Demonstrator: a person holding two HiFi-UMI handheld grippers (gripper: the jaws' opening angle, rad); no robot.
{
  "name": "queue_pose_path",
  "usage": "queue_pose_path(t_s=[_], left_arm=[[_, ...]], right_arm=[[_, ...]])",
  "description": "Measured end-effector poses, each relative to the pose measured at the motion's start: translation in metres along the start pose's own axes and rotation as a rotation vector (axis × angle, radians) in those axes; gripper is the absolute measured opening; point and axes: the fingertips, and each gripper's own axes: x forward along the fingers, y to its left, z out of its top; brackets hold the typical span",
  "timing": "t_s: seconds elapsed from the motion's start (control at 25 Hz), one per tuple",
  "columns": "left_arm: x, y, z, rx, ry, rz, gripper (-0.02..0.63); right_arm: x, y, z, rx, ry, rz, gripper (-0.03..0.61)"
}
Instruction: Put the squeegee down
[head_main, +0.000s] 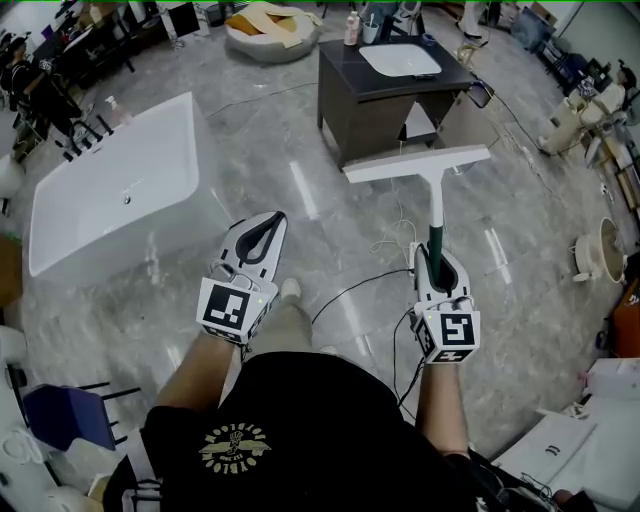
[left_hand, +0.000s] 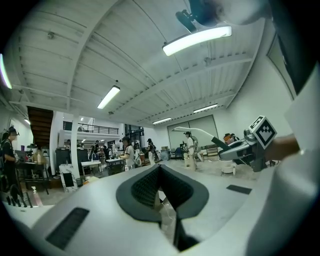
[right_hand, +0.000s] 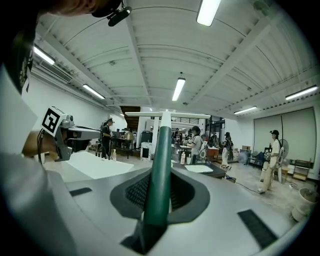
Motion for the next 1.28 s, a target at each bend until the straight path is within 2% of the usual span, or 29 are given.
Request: queue_pose_path(t_s=[0.52, 0.72, 0.92, 1.08, 1.28], left_arm=[[0.098, 0.071, -0.006, 0.002, -0.029, -0.034, 0.023], [0.133, 0.101, -0.013, 0.002, -0.017, -0.049, 0.023], [0.155, 0.131, -0.017, 0.022, -0.005, -0.064, 0.023], [0.167, 0.166, -0.022, 0.008, 0.008, -0.057, 0.023], [0.185, 0.195, -0.027, 0.003, -0.001, -0.086, 0.023]], right_arm=[[0.109, -0.02, 0.019, 0.002, 0.002, -0.009, 0.074], [0.153, -0.026, 0.028, 0.014, 0.004, -0.013, 0.074], [0.194, -0.027, 0.036, 0.024, 0.008, -0.012, 0.074], [0.226, -0.02, 0.051, 0.009, 0.005, -0.009, 0.074], [0.251, -0.016, 0.066, 0.003, -0.006, -0.038, 0.074]])
